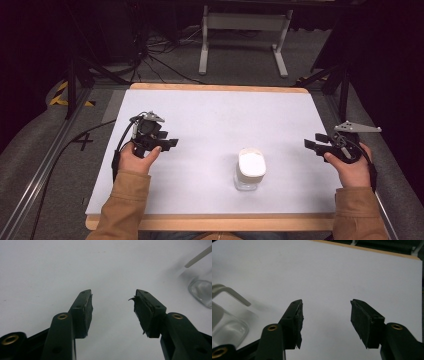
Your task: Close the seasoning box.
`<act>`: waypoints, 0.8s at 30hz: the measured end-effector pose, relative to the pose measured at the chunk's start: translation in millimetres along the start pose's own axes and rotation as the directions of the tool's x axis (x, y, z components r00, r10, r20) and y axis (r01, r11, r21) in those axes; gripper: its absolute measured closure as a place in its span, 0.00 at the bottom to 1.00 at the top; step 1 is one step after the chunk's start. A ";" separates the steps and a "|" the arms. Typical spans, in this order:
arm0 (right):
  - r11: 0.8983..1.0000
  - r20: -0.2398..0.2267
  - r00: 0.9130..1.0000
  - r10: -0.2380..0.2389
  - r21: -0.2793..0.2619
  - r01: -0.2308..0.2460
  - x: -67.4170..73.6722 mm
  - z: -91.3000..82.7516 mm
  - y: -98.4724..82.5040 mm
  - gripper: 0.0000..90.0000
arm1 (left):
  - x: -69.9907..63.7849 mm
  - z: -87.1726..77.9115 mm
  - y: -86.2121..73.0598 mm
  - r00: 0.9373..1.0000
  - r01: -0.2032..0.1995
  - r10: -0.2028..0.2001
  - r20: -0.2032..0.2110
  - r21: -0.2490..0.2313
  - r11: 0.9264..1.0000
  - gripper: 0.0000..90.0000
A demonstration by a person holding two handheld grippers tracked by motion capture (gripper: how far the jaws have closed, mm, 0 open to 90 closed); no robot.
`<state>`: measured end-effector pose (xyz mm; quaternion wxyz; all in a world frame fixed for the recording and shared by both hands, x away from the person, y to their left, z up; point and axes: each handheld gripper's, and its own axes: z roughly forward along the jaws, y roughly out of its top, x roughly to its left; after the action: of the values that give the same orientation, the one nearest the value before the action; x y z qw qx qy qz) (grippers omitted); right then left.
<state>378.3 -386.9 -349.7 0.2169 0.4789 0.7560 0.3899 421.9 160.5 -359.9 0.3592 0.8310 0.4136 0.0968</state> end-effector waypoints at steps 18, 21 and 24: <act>0.987 -0.027 0.999 0.018 0.162 -0.013 -14.4 48.7 -32.6 0.48 | 2.5 9.4 -2.0 1.000 0.004 -0.004 0.003 0.027 1.000 0.51; 0.985 -0.030 0.999 0.022 0.171 -0.017 -14.5 52.9 -35.9 0.48 | 5.3 12.2 -3.6 1.000 0.009 -0.008 -0.005 0.037 0.999 0.51; 0.984 -0.035 0.999 0.020 0.175 -0.013 -12.7 54.4 -35.8 0.48 | 6.0 12.1 -4.0 1.000 0.013 -0.013 0.000 0.031 0.999 0.51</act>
<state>402.4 -386.0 -411.5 0.1571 0.4951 0.7871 0.3326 428.8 160.4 -372.1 0.3470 0.8337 0.4203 0.0882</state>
